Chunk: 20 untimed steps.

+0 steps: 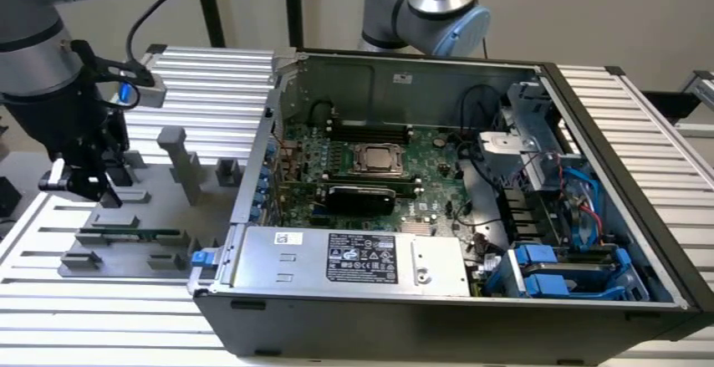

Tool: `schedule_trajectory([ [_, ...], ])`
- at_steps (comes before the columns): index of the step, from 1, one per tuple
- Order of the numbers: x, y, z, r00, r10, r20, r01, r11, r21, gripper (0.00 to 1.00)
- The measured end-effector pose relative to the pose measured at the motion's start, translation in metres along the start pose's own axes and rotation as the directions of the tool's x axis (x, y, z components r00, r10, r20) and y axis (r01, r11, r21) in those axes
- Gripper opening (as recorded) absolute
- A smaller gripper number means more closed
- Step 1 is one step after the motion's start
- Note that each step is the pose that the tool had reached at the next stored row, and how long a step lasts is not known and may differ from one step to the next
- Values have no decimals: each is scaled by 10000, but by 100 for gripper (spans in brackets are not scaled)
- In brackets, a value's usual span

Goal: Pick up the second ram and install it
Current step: 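Pick up the second ram and move it above second insertion slot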

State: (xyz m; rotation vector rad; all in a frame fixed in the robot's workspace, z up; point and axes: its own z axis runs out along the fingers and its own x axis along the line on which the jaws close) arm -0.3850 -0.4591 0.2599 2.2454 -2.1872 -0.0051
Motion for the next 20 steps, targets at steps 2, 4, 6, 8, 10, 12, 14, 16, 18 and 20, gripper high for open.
schedule_trajectory([
  [2,4,0,37,10000,0,1,0,10000,1,100],
  [4,11,-1,74,10000,-1,0,1,10000,0,100],
  [6,17,-1,111,10000,0,1,0,10000,1,100],
  [8,24,-1,146,10000,0,0,0,10000,1,100],
  [10,34,-1,183,10000,-1,1,1,10000,1,100],
  [12,45,0,219,10000,0,0,0,10000,0,100],
  [14,57,-1,254,10000,-1,-1,1,10000,-1,100],
  [16,70,0,292,10000,-1,0,1,10000,0,100],
  [18,82,-1,329,10000,-1,1,1,10000,2,100],
  [20,90,0,365,10000,-1,1,1,10000,2,100],
])
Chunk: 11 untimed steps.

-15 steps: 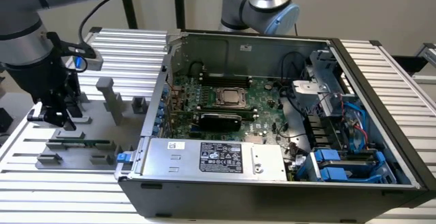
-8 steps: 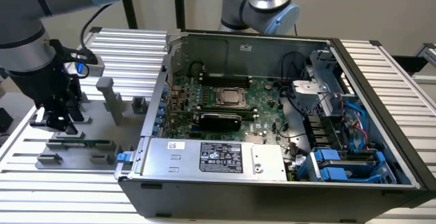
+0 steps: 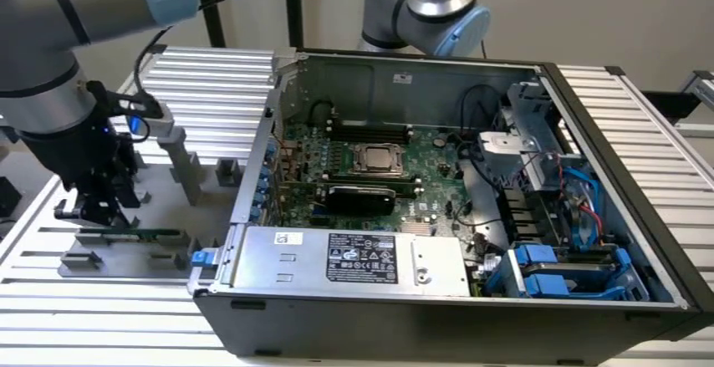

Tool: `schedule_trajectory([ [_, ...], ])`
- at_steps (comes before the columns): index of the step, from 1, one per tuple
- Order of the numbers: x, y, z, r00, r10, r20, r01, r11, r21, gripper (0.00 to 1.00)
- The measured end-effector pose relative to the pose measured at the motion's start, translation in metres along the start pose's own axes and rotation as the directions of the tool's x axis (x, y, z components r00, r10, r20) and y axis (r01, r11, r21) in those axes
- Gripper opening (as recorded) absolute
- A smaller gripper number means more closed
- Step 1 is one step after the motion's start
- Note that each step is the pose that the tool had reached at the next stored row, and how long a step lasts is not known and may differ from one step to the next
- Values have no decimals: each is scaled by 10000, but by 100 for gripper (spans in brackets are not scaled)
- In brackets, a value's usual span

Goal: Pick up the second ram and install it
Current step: 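Pick up the second ram and move it above second insertion slot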

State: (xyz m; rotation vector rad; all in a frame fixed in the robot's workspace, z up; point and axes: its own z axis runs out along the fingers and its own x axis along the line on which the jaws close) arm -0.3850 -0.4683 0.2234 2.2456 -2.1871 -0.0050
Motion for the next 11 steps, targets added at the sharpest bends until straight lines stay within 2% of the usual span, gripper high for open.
schedule_trajectory([
  [11,36,-9,196,10000,-1,0,1,10000,0,100],
])
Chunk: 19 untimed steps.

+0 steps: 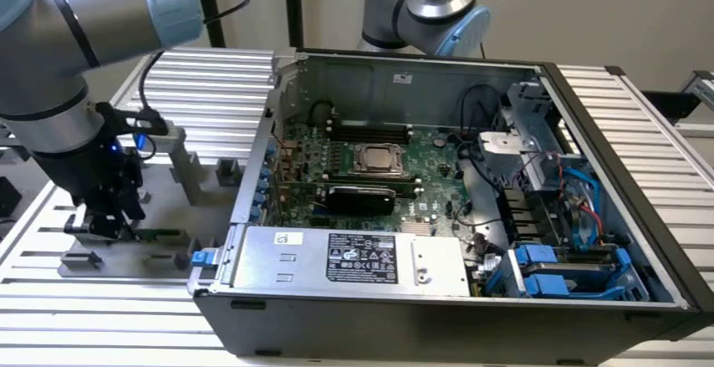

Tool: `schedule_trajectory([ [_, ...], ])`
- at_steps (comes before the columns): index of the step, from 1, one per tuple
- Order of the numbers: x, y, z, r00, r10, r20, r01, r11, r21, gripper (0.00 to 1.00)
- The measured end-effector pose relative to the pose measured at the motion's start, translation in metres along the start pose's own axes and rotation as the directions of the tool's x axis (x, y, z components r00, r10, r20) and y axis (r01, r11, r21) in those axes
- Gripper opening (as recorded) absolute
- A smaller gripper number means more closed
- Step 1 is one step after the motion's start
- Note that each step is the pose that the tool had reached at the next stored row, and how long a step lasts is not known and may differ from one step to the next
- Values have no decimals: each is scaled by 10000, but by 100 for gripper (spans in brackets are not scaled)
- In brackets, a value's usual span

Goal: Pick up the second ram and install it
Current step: 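Pick up the second ram and move it above second insertion slot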

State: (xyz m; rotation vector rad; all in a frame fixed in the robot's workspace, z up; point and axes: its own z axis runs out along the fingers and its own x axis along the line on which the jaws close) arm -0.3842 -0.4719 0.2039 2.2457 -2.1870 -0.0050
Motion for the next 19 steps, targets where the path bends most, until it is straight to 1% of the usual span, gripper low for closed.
schedule_trajectory([
  [3,6,-9,34,10000,0,0,0,10000,0,100],
  [9,13,-26,66,10000,1,0,-1,10000,-12,100],
  [19,17,-39,121,10000,0,-10,0,10000,-14,100],
])
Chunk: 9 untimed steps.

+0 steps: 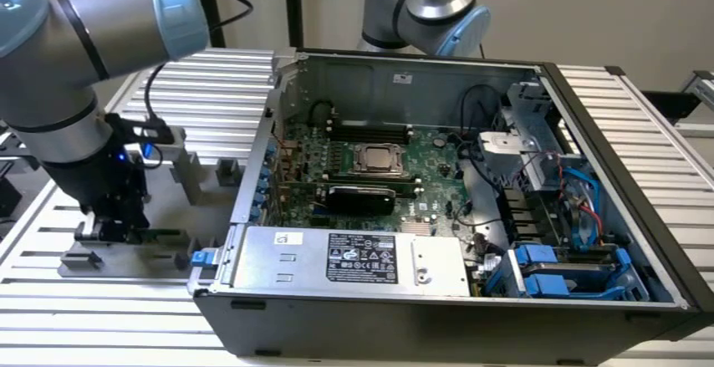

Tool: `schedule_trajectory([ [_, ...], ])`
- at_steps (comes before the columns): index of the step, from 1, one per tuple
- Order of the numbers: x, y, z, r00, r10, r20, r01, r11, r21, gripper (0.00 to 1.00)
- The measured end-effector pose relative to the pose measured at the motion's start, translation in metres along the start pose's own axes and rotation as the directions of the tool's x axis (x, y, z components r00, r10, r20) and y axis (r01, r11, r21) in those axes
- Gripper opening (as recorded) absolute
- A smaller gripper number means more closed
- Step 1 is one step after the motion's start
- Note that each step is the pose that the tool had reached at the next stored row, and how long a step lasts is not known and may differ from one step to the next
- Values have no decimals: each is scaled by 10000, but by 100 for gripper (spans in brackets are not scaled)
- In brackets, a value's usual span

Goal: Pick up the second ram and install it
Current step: 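Pick up the second ram and move it above second insertion slot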

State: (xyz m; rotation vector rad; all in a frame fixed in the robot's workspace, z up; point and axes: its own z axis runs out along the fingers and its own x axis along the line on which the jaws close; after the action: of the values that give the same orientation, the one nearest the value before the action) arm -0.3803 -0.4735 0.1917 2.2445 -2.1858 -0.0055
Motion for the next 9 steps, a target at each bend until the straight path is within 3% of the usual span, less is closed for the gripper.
schedule_trajectory([
  [3,1,0,10,10000,-1,-19,1,10000,-3,100],
  [4,0,-1,10,10000,0,-24,0,10000,-4,0],
  [9,0,-4,12,10000,0,-62,-1,10000,-10,0],
])
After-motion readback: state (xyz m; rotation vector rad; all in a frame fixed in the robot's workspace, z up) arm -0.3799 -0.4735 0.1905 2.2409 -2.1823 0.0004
